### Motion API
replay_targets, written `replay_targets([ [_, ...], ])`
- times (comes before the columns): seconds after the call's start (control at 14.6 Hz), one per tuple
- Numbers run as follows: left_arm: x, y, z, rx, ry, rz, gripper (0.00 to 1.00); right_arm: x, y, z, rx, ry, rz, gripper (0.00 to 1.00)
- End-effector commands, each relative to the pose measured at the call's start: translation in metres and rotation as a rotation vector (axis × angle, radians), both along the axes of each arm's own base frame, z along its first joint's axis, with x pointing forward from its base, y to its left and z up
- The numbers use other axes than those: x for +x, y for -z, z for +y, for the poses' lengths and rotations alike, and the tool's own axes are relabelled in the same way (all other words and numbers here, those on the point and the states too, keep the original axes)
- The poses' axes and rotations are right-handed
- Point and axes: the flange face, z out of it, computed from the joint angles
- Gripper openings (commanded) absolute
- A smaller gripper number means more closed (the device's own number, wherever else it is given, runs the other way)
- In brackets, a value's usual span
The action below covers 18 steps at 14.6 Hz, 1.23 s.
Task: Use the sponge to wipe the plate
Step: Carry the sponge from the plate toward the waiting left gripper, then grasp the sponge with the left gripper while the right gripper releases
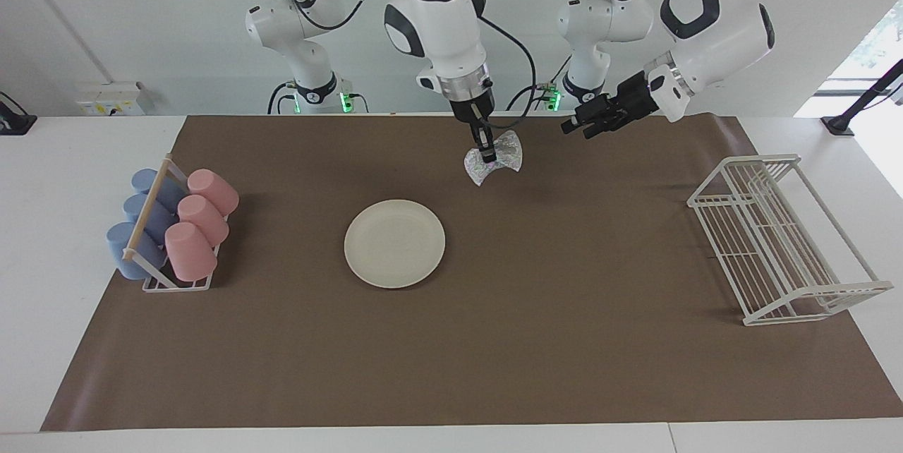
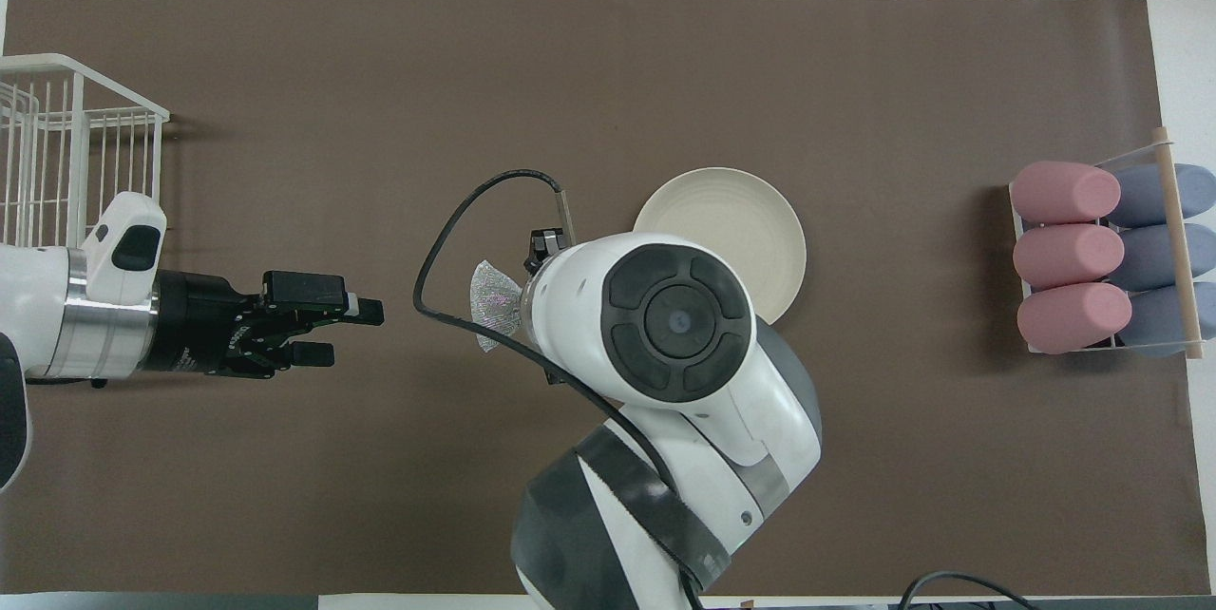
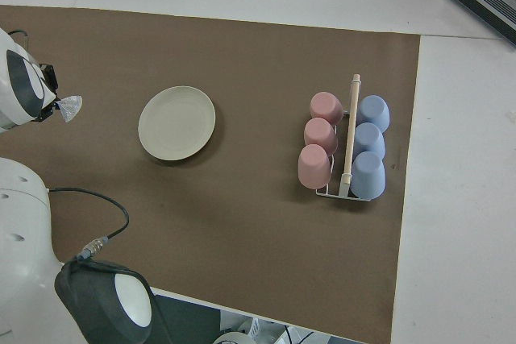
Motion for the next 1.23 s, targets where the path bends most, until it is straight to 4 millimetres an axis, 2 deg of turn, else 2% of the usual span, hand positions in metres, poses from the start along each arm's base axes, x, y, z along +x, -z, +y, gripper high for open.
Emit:
replay_targets([
  [0.0, -0.002, 0.006, -0.004, -0.099, -0.056, 0.048, 1.00, -0.004, -0.001, 0.010, -0.024, 0.001, 0.002, 0.00],
  [0.14, -0.002, 0.011, -0.009, -0.183, -0.092, 0.079, 1.00, -0.011, -0.004, 0.017, -0.021, -0.004, 0.001, 0.00],
  [0.21, -0.002, 0.015, -0.011, -0.226, -0.107, 0.095, 1.00, -0.022, -0.005, 0.029, -0.020, -0.020, 0.001, 0.00],
  [0.41, 0.002, 0.029, -0.020, -0.324, -0.118, 0.104, 1.00, -0.037, -0.004, 0.042, -0.039, -0.016, -0.010, 0.00],
  [0.48, 0.005, 0.037, -0.023, -0.326, -0.124, 0.112, 1.00, -0.037, -0.004, 0.043, -0.042, -0.010, -0.012, 0.00],
  [0.69, 0.003, 0.038, -0.028, -0.326, -0.109, 0.113, 1.00, -0.037, -0.005, 0.043, -0.041, -0.009, -0.016, 0.00],
  [0.75, 0.003, 0.038, -0.028, -0.326, -0.108, 0.112, 0.95, -0.037, -0.005, 0.043, -0.041, -0.009, -0.016, 0.00],
  [0.89, 0.002, 0.039, -0.030, -0.327, -0.101, 0.120, 0.76, -0.037, -0.005, 0.043, -0.041, -0.009, -0.016, 0.00],
  [1.1, -0.001, 0.040, -0.037, -0.324, -0.095, 0.130, 0.60, -0.036, -0.005, 0.042, -0.041, -0.007, -0.016, 0.00],
  [1.17, -0.002, 0.040, -0.039, -0.323, -0.095, 0.132, 0.58, -0.036, -0.005, 0.042, -0.040, -0.007, -0.017, 0.00],
])
